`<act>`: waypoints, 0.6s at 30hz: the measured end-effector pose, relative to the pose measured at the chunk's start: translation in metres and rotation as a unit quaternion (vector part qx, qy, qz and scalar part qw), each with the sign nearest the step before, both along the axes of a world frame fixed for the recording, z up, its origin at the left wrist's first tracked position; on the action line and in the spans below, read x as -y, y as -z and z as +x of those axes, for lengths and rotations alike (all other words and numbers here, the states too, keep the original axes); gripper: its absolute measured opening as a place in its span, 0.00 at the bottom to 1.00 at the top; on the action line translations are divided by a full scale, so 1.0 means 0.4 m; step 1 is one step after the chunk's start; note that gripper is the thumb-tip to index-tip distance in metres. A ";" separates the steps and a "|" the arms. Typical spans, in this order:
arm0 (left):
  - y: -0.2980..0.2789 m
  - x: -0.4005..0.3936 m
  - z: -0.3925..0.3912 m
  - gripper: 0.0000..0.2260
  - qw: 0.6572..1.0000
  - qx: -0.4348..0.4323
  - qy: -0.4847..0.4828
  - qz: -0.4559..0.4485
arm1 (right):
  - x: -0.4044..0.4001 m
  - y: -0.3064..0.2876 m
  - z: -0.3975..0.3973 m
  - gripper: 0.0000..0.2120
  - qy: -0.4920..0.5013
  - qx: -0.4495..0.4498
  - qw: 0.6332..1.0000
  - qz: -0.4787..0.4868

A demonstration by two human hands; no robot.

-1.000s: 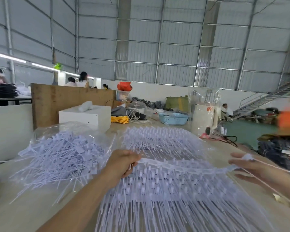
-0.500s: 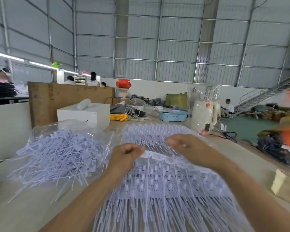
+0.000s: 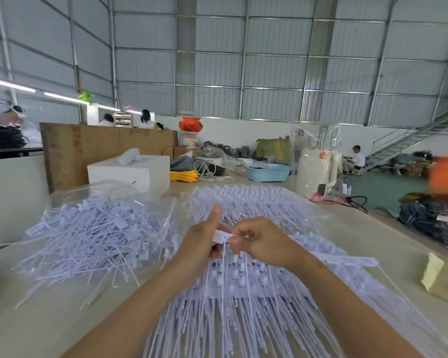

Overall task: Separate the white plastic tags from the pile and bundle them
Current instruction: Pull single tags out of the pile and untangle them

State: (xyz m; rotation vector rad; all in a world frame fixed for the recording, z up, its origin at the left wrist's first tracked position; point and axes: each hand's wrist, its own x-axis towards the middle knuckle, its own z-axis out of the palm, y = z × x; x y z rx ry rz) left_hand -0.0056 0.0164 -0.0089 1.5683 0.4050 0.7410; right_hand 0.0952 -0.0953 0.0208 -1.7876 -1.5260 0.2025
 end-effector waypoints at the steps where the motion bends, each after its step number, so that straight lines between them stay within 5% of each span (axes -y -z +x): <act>1: 0.006 0.002 -0.004 0.21 0.998 -0.008 -0.011 0.060 | -0.004 0.004 0.003 0.11 0.010 -0.001 1.000 0.005; 10: 0.020 -0.015 -0.011 0.19 0.949 -0.075 -0.107 0.285 | -0.016 0.030 -0.017 0.06 -0.029 -0.037 0.999 -0.010; 18: 0.002 -0.003 -0.020 0.22 0.993 -0.037 -0.067 0.094 | -0.012 0.028 -0.026 0.11 -0.025 -0.033 0.998 0.041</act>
